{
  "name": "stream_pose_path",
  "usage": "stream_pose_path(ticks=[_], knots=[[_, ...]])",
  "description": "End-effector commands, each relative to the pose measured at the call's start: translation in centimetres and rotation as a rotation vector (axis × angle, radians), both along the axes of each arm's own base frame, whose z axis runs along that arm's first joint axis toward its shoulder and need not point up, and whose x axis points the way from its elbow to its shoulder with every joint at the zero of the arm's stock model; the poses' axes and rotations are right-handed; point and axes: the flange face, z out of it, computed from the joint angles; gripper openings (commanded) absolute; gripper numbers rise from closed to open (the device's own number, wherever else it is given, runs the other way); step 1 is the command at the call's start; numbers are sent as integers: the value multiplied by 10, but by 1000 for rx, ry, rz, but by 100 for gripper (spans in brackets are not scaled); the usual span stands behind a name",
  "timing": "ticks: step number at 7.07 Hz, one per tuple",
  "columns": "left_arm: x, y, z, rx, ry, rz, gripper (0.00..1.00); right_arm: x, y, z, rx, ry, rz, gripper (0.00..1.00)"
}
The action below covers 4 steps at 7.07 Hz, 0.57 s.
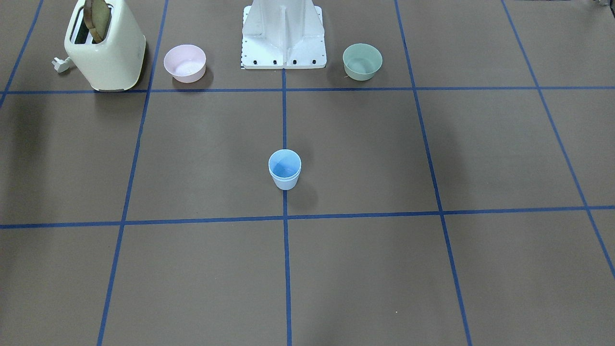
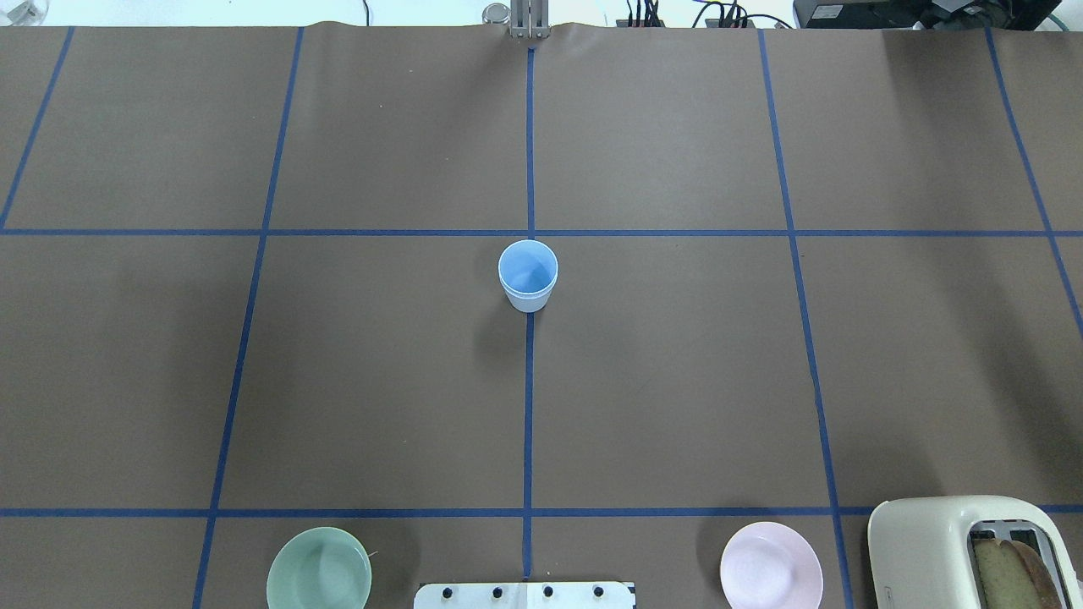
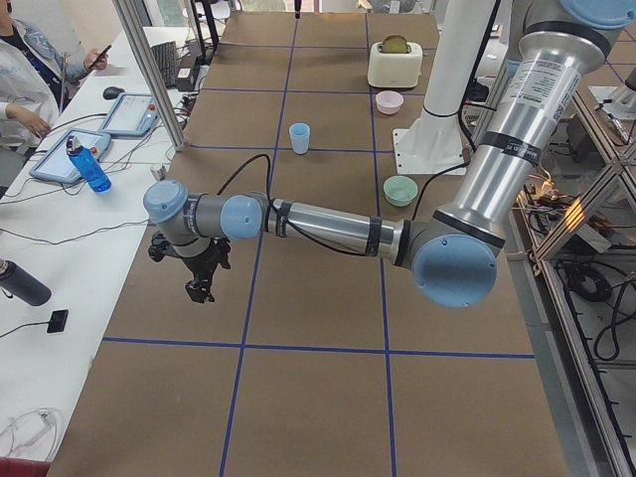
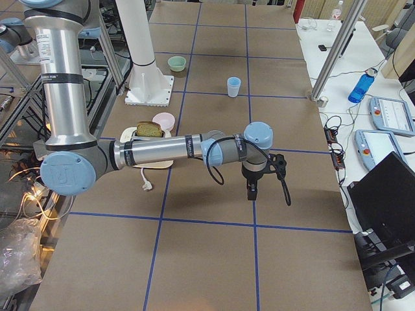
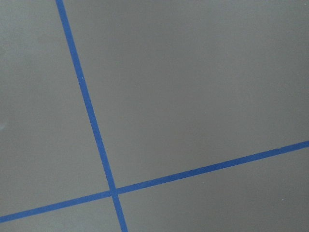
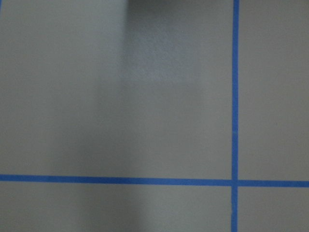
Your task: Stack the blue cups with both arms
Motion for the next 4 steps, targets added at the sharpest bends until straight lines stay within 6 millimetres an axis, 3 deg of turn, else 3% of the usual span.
stream_pose_path(ticks=[1, 4], knots=[[-15, 34, 25, -36, -7, -6, 99, 15, 35, 11, -3, 15, -20, 100], [-16, 46, 37, -53, -5, -7, 99, 16, 38, 11, -2, 12, -19, 100]])
